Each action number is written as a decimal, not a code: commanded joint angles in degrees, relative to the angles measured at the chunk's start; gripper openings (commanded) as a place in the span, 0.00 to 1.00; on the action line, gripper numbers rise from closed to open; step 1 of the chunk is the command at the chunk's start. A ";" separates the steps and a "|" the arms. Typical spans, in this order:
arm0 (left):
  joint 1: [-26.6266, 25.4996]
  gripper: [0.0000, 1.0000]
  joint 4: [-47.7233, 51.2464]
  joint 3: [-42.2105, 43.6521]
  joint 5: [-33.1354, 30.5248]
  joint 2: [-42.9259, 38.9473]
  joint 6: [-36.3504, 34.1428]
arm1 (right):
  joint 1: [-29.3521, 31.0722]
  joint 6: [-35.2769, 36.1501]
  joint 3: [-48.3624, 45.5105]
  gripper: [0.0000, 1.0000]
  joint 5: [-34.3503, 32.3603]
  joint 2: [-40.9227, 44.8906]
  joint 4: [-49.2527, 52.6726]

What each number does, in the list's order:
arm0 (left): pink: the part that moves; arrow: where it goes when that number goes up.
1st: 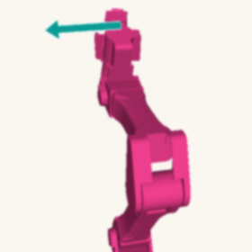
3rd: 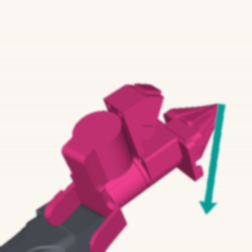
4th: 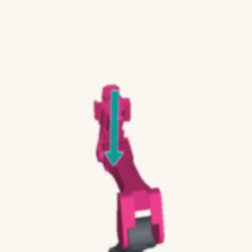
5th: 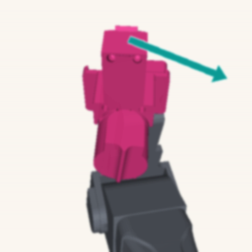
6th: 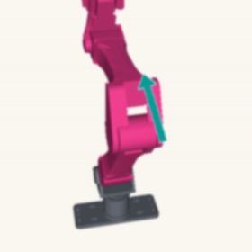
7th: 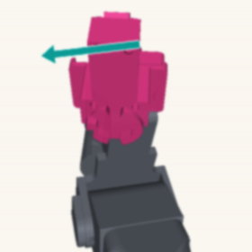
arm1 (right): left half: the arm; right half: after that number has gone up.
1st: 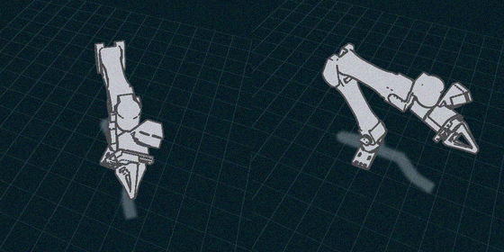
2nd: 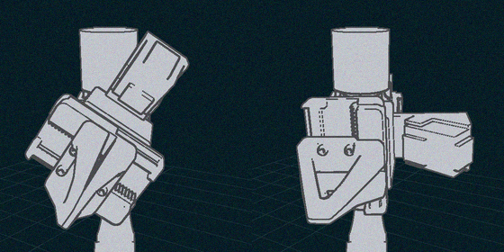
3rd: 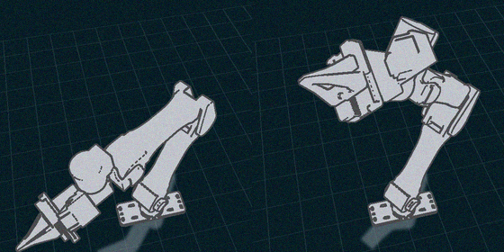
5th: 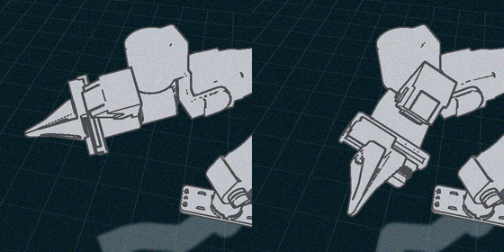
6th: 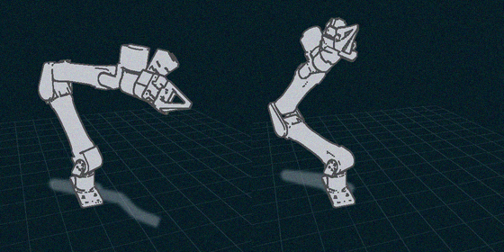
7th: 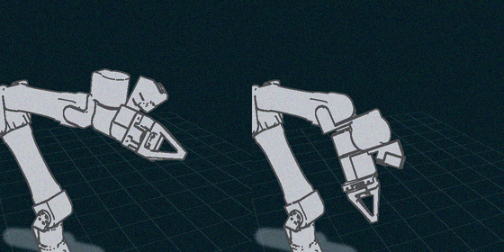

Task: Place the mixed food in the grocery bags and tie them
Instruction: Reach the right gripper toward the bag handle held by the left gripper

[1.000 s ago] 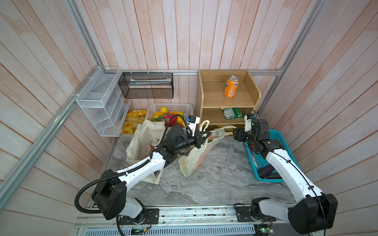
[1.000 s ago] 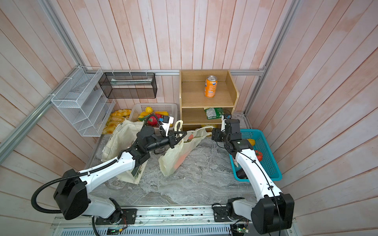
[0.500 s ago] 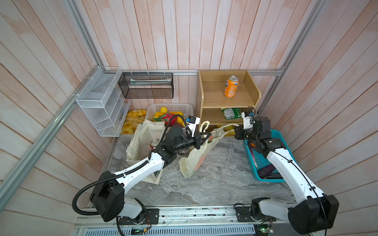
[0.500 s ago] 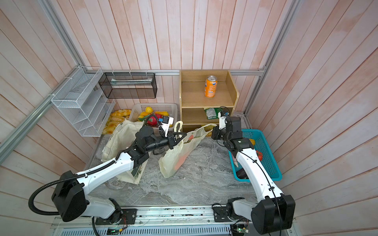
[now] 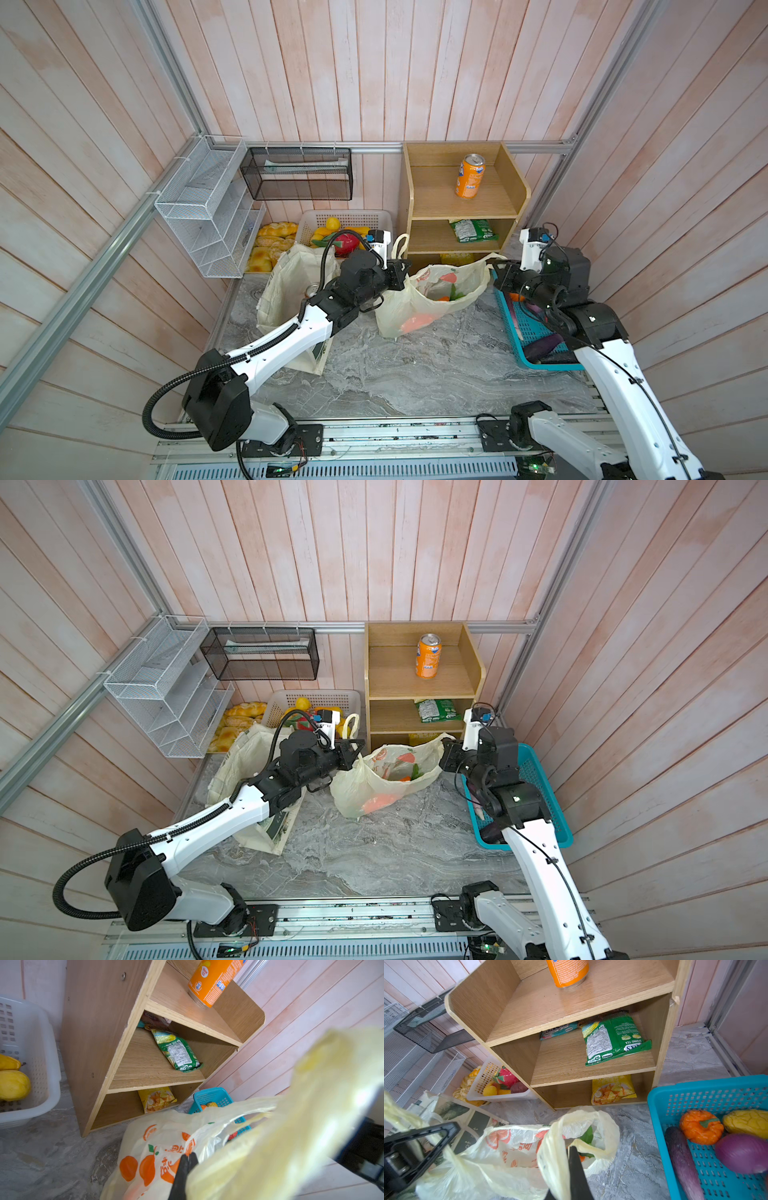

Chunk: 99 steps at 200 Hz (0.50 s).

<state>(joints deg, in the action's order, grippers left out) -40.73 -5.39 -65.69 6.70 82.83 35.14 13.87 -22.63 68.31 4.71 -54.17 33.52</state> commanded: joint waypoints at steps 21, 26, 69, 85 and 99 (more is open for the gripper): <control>0.14 0.00 -4.79 -3.70 4.83 4.55 -4.74 | 2.22 -6.89 1.08 0.00 -5.14 3.57 6.23; 0.13 0.00 -6.19 -3.58 6.59 5.08 -5.54 | 2.60 -7.55 0.68 0.00 -5.52 3.86 6.21; 1.30 0.00 -16.90 -3.57 27.14 9.83 -9.12 | 3.31 -8.91 -5.79 0.00 -7.69 3.75 3.80; 2.01 0.00 -18.68 -3.89 33.49 11.78 -8.78 | 3.28 -7.13 -6.10 0.00 -7.37 1.38 3.31; 2.33 0.00 -18.57 -4.85 37.41 13.32 -9.16 | 3.18 -5.28 -4.65 0.23 -4.96 -1.12 3.68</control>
<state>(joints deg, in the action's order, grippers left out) -39.27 -19.20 -68.23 31.42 93.78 28.03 16.97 -30.00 62.96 -1.26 -52.10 37.36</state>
